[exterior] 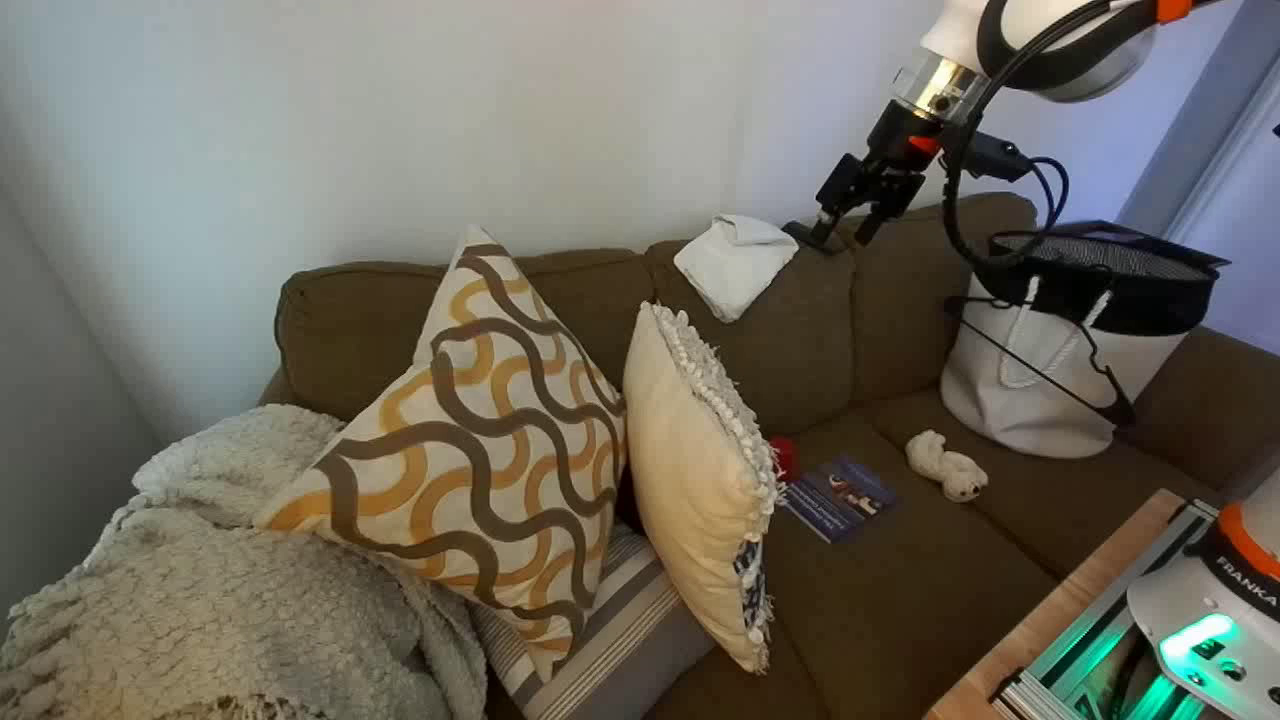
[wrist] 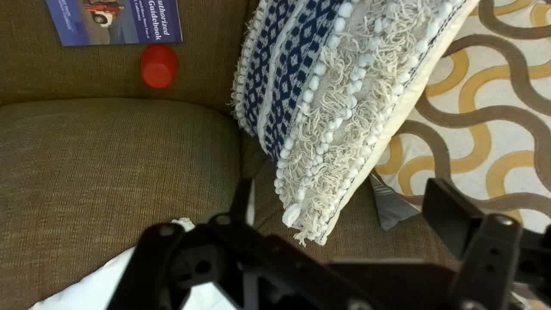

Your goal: Pick up the towel, then fold it

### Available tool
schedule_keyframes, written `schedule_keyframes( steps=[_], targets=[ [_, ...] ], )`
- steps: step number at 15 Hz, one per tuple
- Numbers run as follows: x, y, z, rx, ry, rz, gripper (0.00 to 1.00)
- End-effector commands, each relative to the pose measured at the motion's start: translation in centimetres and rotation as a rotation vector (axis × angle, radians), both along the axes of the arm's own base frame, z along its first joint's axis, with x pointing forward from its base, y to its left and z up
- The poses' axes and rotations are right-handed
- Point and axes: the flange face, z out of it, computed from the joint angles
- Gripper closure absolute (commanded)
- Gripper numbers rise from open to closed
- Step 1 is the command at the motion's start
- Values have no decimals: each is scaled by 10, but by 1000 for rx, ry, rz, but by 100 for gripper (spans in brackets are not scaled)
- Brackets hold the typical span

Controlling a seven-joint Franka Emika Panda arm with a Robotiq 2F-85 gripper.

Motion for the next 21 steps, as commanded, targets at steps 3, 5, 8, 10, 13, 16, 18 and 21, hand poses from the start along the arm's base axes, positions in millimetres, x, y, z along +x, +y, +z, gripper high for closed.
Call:
schedule_keyframes(
  steps=[3, 5, 8, 10, 13, 16, 18, 21],
  targets=[
    [6, -6, -1, -31, -40, -45, 0],
    [21, -18, -8, -82, -85, -106, 0],
    [54, -43, -31, -208, -98, -124, 0],
    [77, -57, -50, -285, -83, -144, 0],
    [112, -66, -76, -333, -42, -146, 0],
    [109, -66, -76, -304, -46, -133, 0],
    [124, -60, -85, -299, -38, -125, 0],
    [128, -58, -86, -298, -36, -122, 0]
  ],
)
